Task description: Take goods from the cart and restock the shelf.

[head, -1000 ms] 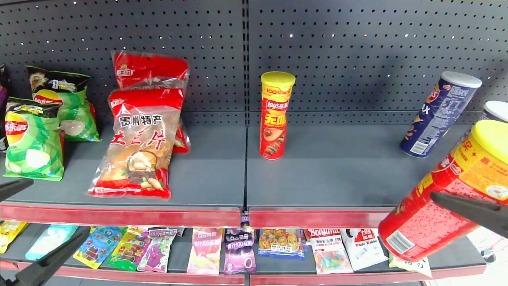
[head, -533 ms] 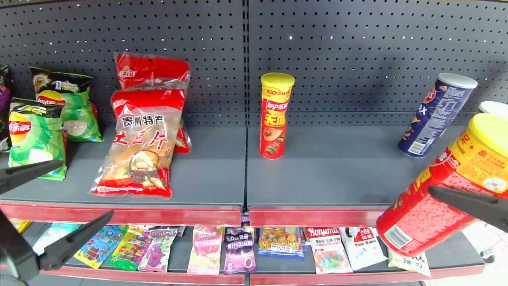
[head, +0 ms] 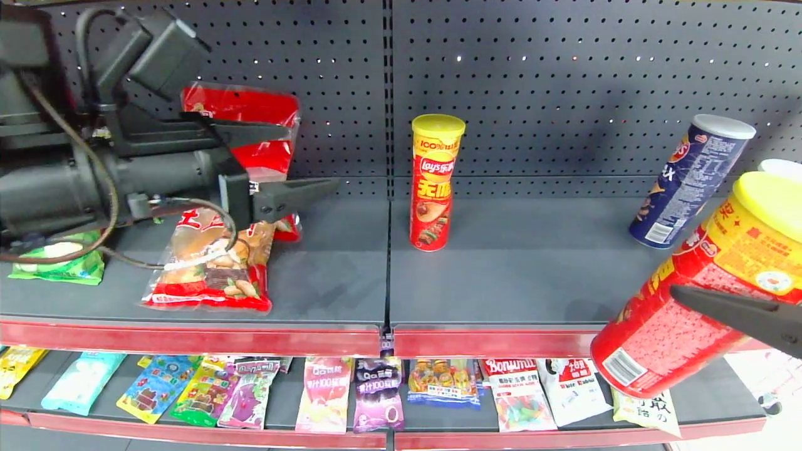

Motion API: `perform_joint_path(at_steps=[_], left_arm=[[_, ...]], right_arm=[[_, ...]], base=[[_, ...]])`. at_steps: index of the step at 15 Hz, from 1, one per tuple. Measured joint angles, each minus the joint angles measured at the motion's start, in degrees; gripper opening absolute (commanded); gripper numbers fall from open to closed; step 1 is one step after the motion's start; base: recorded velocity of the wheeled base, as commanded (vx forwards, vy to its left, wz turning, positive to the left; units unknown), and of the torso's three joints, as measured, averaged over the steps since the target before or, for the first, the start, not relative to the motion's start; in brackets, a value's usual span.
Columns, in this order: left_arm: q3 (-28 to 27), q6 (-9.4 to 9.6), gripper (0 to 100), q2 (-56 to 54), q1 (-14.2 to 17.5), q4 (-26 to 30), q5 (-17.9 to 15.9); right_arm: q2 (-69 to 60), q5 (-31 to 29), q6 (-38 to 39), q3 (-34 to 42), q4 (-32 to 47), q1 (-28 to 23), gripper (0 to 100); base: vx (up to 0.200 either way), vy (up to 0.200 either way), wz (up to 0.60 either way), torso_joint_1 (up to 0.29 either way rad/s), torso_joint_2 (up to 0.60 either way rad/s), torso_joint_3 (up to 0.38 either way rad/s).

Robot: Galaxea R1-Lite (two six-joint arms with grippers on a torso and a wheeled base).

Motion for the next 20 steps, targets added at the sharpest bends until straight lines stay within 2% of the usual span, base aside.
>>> perform_joint_path(at_steps=[4,5,10,15,20], left_arm=[[-9.95,-0.41,100,11.33,-0.24,-0.06,-8.89],[-12.23,-0.44,100,13.89,-0.24,-0.06,-10.24],[-22.82,-0.11,100,24.14,-0.06,-0.27,-12.36],[-28.92,0.13,100,30.40,-0.09,-0.27,-14.97],[-34.12,0.07,100,34.95,0.02,-0.13,-15.41]], right_arm=[[0.26,0.00,0.02,-0.69,0.00,0.00,0],[0.28,-0.02,0.02,-0.69,0.02,0.00,0],[0.30,-0.20,0.02,-0.79,0.06,-0.05,0],[0.30,-0.28,0.02,-1.05,0.09,-0.09,0],[0.30,-0.30,-0.05,-1.10,0.11,-0.09,0]], base=[[0.000,0.000,0.00,0.000,0.00,0.000],[0.000,0.000,0.00,0.000,0.00,0.000],[0.000,0.000,0.00,0.000,0.00,0.000],[0.000,0.000,0.00,0.000,0.00,0.000],[0.000,0.000,0.00,0.000,0.00,0.000]])
